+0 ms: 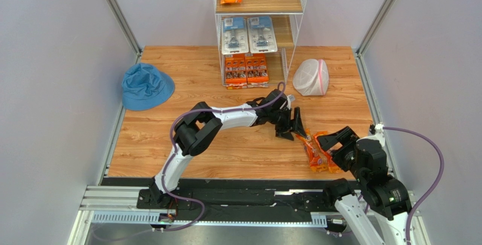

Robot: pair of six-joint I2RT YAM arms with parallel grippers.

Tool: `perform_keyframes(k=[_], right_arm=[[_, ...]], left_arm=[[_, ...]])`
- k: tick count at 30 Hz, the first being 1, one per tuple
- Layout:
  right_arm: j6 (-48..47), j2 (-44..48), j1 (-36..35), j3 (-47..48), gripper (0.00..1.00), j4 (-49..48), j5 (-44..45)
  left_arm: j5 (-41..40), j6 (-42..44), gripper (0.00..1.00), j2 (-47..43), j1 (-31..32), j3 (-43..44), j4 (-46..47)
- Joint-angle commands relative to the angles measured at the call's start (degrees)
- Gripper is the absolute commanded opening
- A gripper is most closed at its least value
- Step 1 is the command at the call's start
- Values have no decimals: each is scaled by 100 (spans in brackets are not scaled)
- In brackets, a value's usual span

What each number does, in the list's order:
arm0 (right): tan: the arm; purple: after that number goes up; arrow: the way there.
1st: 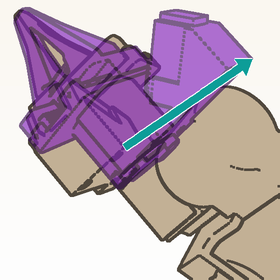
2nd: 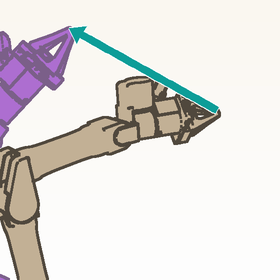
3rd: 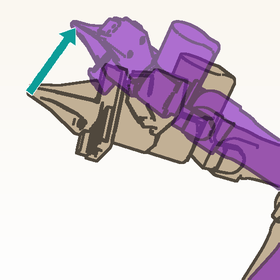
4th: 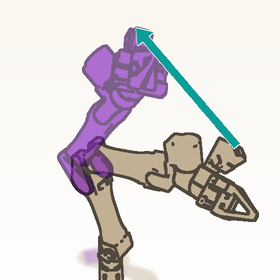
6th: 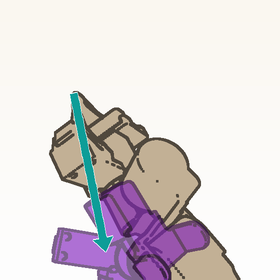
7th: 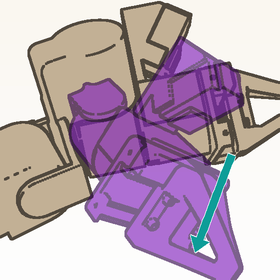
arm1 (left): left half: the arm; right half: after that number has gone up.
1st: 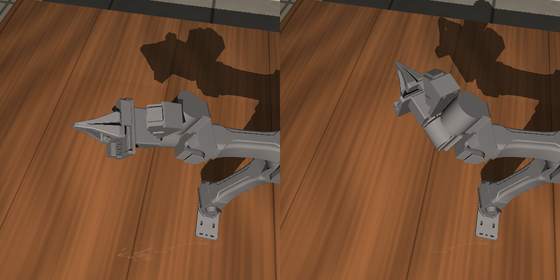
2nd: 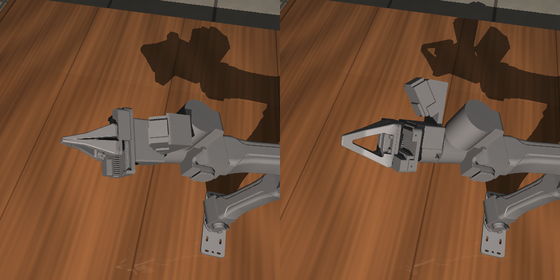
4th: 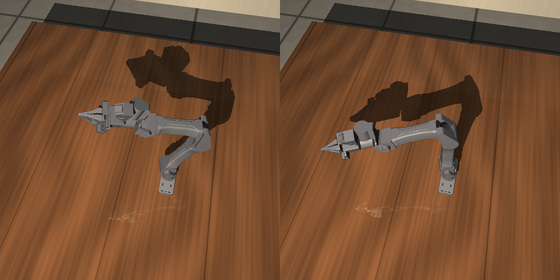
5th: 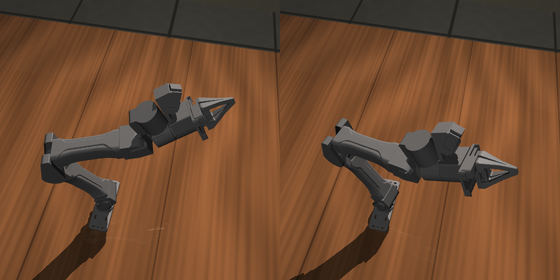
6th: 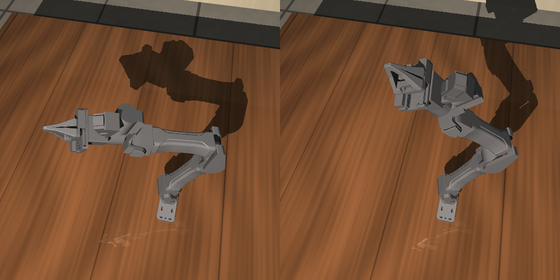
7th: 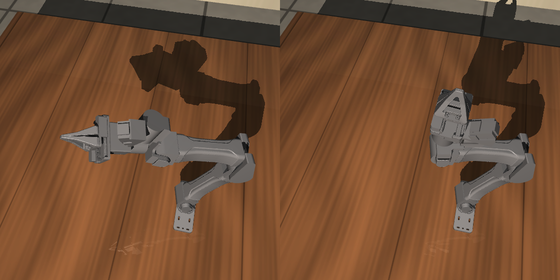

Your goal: Place and organize the shaving razors onto the shelf

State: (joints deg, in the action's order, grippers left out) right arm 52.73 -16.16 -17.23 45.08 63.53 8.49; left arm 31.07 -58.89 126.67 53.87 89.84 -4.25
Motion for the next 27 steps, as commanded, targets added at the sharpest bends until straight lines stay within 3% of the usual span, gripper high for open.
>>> perform_keyframes(k=[1, 8, 11, 16, 20, 23, 27], right_arm=[[71, 87, -8, 247, 82, 116, 91], [53, 96, 1, 308, 81, 178, 91], [88, 113, -8, 291, 81, 178, 74], [97, 122, 1, 291, 81, 169, 39], [80, 122, -17, 326, 81, 213, 56], [88, 148, -8, 291, 81, 222, 21], [97, 175, -8, 212, 81, 187, -58]], left_arm=[[127, -87, 77, 314, 27, 533, -67], [189, -26, 75, 683, 71, 1044, -304], [189, 9, 69, 675, 71, 1053, -304], [207, 45, 43, 692, 71, 1044, -269], [233, 71, 14, 692, 71, 1018, -217], [259, 115, 0, 648, 63, 965, -164], [321, 106, 0, 272, -16, 457, 187]])
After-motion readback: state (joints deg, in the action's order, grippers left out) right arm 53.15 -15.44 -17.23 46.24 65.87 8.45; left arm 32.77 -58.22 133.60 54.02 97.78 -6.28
